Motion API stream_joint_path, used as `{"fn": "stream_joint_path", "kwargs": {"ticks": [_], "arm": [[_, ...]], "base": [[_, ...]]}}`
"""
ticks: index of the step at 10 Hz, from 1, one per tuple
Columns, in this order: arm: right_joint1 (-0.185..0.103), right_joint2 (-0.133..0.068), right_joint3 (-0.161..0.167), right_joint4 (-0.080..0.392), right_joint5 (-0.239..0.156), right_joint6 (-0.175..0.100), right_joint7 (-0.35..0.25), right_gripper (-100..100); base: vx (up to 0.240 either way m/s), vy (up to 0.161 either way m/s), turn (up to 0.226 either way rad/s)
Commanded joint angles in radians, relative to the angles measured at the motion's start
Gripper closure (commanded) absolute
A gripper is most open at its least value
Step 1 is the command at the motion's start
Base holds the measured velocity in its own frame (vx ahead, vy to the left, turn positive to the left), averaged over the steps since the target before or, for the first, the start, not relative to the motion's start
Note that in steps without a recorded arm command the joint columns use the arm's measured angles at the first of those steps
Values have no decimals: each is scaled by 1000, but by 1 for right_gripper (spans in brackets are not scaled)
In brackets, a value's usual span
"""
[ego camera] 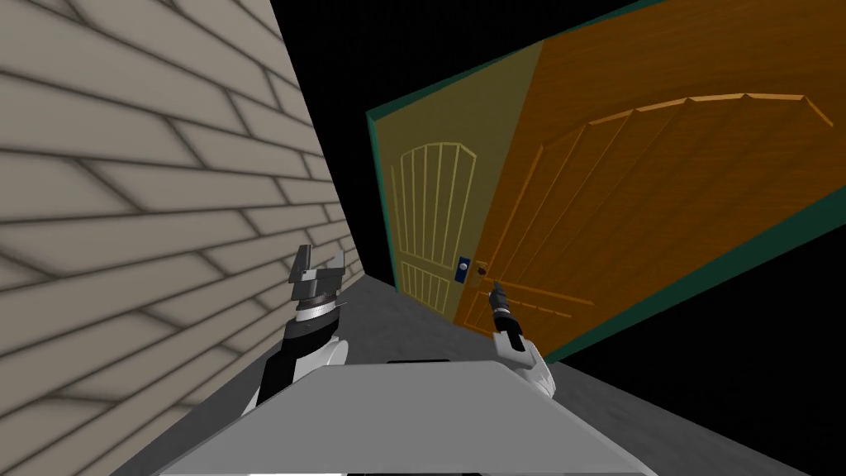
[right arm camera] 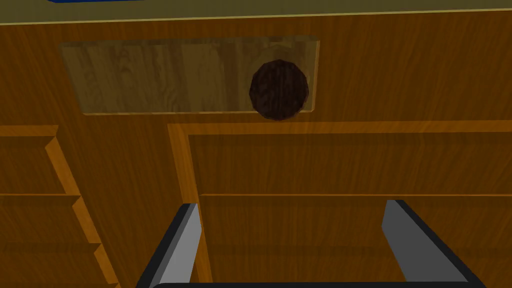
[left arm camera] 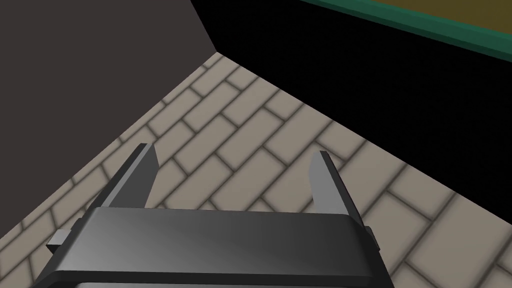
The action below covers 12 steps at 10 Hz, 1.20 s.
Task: Pull the door open
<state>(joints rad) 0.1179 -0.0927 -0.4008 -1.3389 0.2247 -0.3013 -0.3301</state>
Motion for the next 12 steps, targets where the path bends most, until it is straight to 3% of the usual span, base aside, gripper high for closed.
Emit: {"fn": "stream_joint_path", "kwargs": {"ticks": [1, 2, 3, 6, 9, 12], "arm": [[-6, 5, 24, -12, 2, 2, -8, -100], [0, 2, 16, -14, 1, 5, -7, -100], [17, -12, -13, -4, -4, 7, -4, -100], [34, -29, -57, 17, -11, 6, 4, -100], [23, -25, -56, 23, -11, 2, 8, -100], [-14, -5, -19, 20, -7, -7, 10, -100]], "base": [[-136, 83, 117], [-61, 41, 19], [-25, -48, -191], [71, -127, -122], [125, -89, 16], [218, -2, 127]]}}
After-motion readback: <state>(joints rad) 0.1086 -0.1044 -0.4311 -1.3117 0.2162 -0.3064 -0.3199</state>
